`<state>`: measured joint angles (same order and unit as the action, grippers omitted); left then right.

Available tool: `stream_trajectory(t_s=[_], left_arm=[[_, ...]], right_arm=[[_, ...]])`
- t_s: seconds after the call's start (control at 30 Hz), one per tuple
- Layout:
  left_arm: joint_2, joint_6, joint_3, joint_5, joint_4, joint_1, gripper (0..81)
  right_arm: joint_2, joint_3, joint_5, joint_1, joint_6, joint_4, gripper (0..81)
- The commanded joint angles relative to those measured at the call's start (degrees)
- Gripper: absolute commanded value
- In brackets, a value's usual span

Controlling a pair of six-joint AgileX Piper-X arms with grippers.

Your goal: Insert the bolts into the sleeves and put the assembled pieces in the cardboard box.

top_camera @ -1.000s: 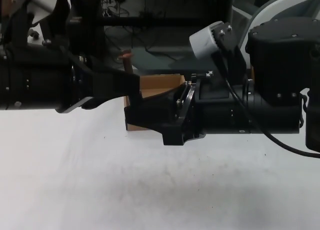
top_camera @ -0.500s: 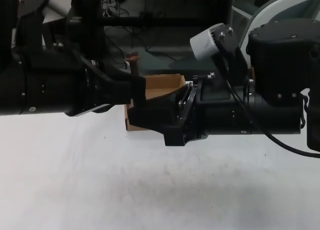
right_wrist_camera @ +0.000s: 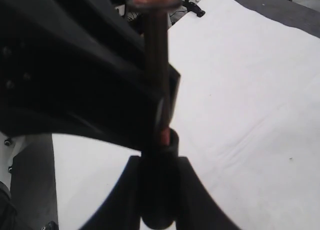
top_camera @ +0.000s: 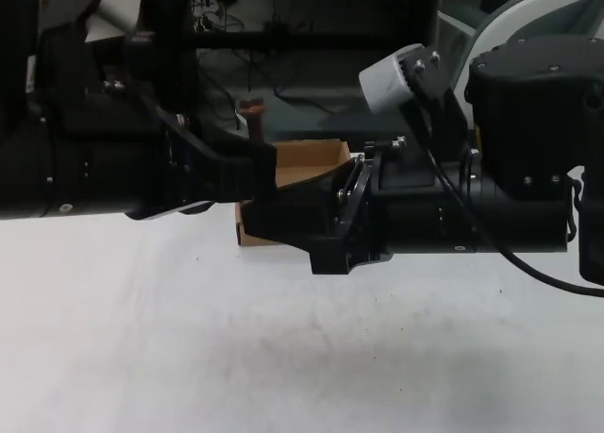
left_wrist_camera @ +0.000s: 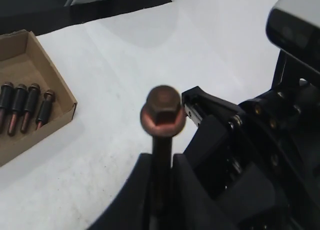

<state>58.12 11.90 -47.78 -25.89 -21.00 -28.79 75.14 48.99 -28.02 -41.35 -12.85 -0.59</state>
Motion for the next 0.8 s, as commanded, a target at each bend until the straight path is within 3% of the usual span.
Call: stream_trajectory(t_s=[0.0,0.07,0.53,0.77], left_arm=[[-0.5,-1.3,-0.1,-0.2,-0.6,-0.5,44.0],[-0.5,-1.2,-0.1,-0.2,-0.6,-0.5,70.0],[-3.1,2.6,-0.1,4.4,3.8,-0.2,70.0],[-9.4,2.6,-0.1,4.9,-7.8,4.3,70.0]], right_arm=[[-0.7,0.9,-0.7,0.2,0.5,-1.9,0.4],[-0.7,0.9,-0.7,0.2,0.5,-1.9,0.4],[-0.7,0.9,-1.1,0.3,1.8,-0.1,0.4],[-0.1,0.9,4.8,1.4,7.9,7.1,0.4]])
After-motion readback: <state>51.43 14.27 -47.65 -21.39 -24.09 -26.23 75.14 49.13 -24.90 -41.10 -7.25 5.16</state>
